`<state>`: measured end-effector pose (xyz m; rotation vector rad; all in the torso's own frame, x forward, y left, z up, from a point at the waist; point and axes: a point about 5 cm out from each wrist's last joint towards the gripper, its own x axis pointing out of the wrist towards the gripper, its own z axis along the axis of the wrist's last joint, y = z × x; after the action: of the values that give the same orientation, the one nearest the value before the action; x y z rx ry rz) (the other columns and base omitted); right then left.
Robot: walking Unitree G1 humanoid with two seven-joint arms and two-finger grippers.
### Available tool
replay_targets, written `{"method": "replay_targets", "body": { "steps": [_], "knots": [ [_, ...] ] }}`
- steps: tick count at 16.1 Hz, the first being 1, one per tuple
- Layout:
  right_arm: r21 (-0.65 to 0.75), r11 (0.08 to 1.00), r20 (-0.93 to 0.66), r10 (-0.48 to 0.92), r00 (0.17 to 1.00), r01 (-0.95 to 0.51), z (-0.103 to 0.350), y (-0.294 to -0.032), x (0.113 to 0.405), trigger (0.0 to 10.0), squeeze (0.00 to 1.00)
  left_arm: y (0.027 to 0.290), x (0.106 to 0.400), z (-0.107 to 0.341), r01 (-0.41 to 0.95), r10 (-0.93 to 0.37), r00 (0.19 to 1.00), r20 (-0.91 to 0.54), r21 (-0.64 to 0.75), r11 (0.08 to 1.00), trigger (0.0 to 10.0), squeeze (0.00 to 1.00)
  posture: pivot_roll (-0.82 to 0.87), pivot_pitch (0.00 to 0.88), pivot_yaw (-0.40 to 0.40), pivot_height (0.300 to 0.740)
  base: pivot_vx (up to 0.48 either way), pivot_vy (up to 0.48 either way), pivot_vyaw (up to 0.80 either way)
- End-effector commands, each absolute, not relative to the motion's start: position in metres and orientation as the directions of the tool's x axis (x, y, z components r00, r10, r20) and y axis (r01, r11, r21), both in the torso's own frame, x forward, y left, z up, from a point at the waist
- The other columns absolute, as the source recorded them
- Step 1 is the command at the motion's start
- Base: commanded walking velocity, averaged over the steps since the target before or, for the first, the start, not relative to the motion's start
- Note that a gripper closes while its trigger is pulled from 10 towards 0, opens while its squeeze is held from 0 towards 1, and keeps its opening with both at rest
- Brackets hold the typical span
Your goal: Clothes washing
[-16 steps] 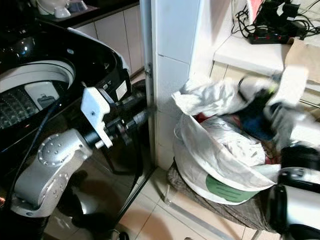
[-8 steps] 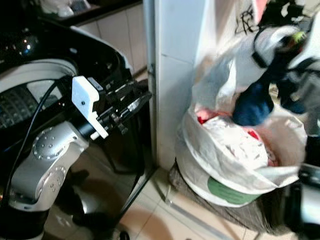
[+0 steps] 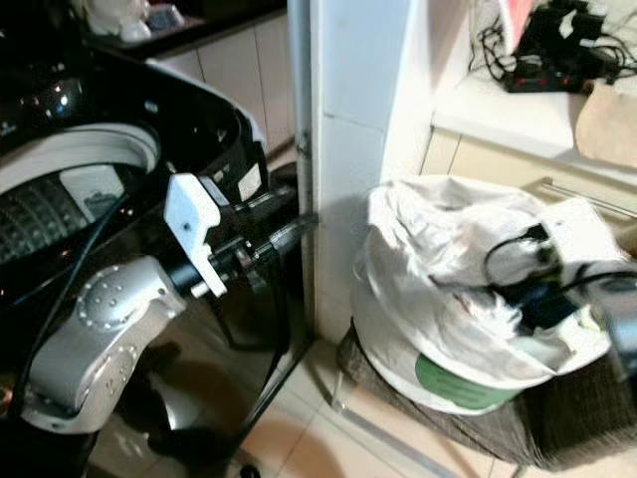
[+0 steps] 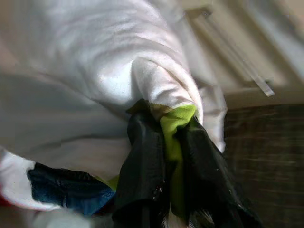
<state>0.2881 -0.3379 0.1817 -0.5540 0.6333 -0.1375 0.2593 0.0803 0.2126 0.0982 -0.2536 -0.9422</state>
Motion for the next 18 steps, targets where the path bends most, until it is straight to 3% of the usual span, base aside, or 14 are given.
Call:
{"method": "replay_targets", "body": {
  "steps": [1, 2, 4, 5, 7, 8, 10, 11, 12, 13, 14, 15, 16, 18],
  "knots": [
    [-0.552, 0.834, -0.436, -0.297, 0.85, 0.008, 0.208, -0.337, 0.294, 0.0, 0.0, 0.08, 0.257, 0.217, 0.795, -0.819, 0.545, 0.177, 0.201, 0.573, 10.0, 0.0, -0.03, 0.01, 0.047, 0.74, 0.0, 0.0, 0.0],
    [-0.541, 0.834, -0.281, -0.304, 0.91, 0.111, 0.236, -0.336, 0.304, 0.0, 0.0, 0.081, 0.258, 0.219, 0.791, -0.816, 0.548, 0.185, 0.203, 0.577, 10.0, 0.0, -0.03, 0.009, 0.047, 0.74, 0.0, 0.0, 0.0],
    [-0.446, 0.853, -0.031, -0.319, 0.947, 0.273, 0.283, -0.333, 0.311, 0.0, 0.0, 0.084, 0.264, 0.227, 0.756, -0.78, 0.582, 0.231, 0.202, 0.623, 10.0, 0.0, -0.03, 0.006, 0.046, 0.74, 0.0, 0.0, 0.0],
    [-0.452, 0.848, -0.02, -0.321, 0.947, 0.278, 0.286, -0.333, 0.311, 0.0, 0.0, 0.085, 0.264, 0.227, 0.752, -0.776, 0.586, 0.235, 0.2, 0.628, 10.0, 0.0, -0.03, 0.006, 0.046, 0.74, 0.0, 0.0, 0.0],
    [-0.548, 0.833, -0.247, -0.253, 0.935, 0.08, 0.252, -0.329, 0.307, 0.0, 0.0, 0.084, 0.263, 0.226, 0.754, -0.78, 0.583, 0.228, 0.206, 0.624, 10.0, 0.0, -0.03, 0.005, 0.042, 0.74, 0.0, 0.0, 0.0],
    [-0.554, 0.827, -0.186, -0.234, 0.954, 0.095, 0.255, -0.325, 0.308, 0.0, 0.0, 0.084, 0.264, 0.226, 0.75, -0.777, 0.585, 0.232, 0.21, 0.627, 10.0, 0.0, -0.02, 0.007, 0.042, 0.74, 0.0, 0.0, 0.0],
    [-0.439, 0.876, 0.035, -0.206, 0.978, 0.201, 0.286, -0.314, 0.313, 0.0, 0.0, 0.087, 0.266, 0.23, 0.732, -0.76, 0.6, 0.249, 0.212, 0.648, 10.0, 0.0, -0.03, 0.004, 0.048, 0.74, 0.0, 0.0, 0.0],
    [-0.475, 0.869, -0.077, -0.202, 0.976, 0.142, 0.266, -0.314, 0.313, 0.0, 0.0, 0.086, 0.266, 0.228, 0.738, -0.768, 0.595, 0.239, 0.215, 0.639, 10.0, 0.0, -0.03, 0.002, 0.049, 0.74, 0.0, 0.0, 0.0],
    [-0.521, 0.854, -0.345, -0.193, 0.918, -0.017, 0.207, -0.315, 0.305, 0.0, 0.0, 0.082, 0.262, 0.223, 0.766, -0.796, 0.567, 0.209, 0.22, 0.604, 10.0, 0.0, -0.03, 0.001, 0.046, 0.74, 0.0, 0.0, 0.0],
    [-0.466, 0.881, -0.467, -0.162, 0.869, -0.086, 0.177, -0.31, 0.294, 0.6, 0.0, 0.079, 0.257, 0.22, 0.8, -0.823, 0.536, 0.188, 0.197, 0.566, 10.0, 0.0, -0.03, 0.0, 0.045, 0.74, 0.0, 0.0, 0.0],
    [-0.467, 0.879, -0.493, -0.17, 0.853, -0.094, 0.168, -0.31, 0.291, 4.6, 0.0, 0.078, 0.253, 0.216, 0.823, -0.843, 0.512, 0.161, 0.19, 0.536, 10.0, 0.0, -0.03, 0.0, 0.046, 0.74, 0.0, 0.0, 0.0],
    [-0.477, 0.873, -0.511, -0.187, 0.839, -0.096, 0.162, -0.312, 0.289, 10.0, 0.0, 0.077, 0.25, 0.213, 0.839, -0.859, 0.492, 0.138, 0.188, 0.511, 10.0, 0.0, -0.03, 0.0, 0.046, 0.74, 0.0, 0.0, 0.0],
    [-0.533, 0.845, -0.507, -0.276, 0.817, -0.046, 0.151, -0.325, 0.288, 10.0, 1.0, 0.077, 0.246, 0.206, 0.855, -0.873, 0.476, 0.105, 0.18, 0.487, 10.0, 0.0, -0.03, 0.0, 0.046, 0.74, 0.0, 0.0, 0.0],
    [-0.563, 0.826, -0.468, -0.332, 0.819, 0.013, 0.153, -0.333, 0.289, 10.0, 1.0, 0.078, 0.246, 0.206, 0.849, -0.868, 0.485, 0.106, 0.183, 0.496, 10.0, 0.0, -0.02, 0.0, 0.042, 0.74, 0.0, 0.0, 0.0]
  ]
}}
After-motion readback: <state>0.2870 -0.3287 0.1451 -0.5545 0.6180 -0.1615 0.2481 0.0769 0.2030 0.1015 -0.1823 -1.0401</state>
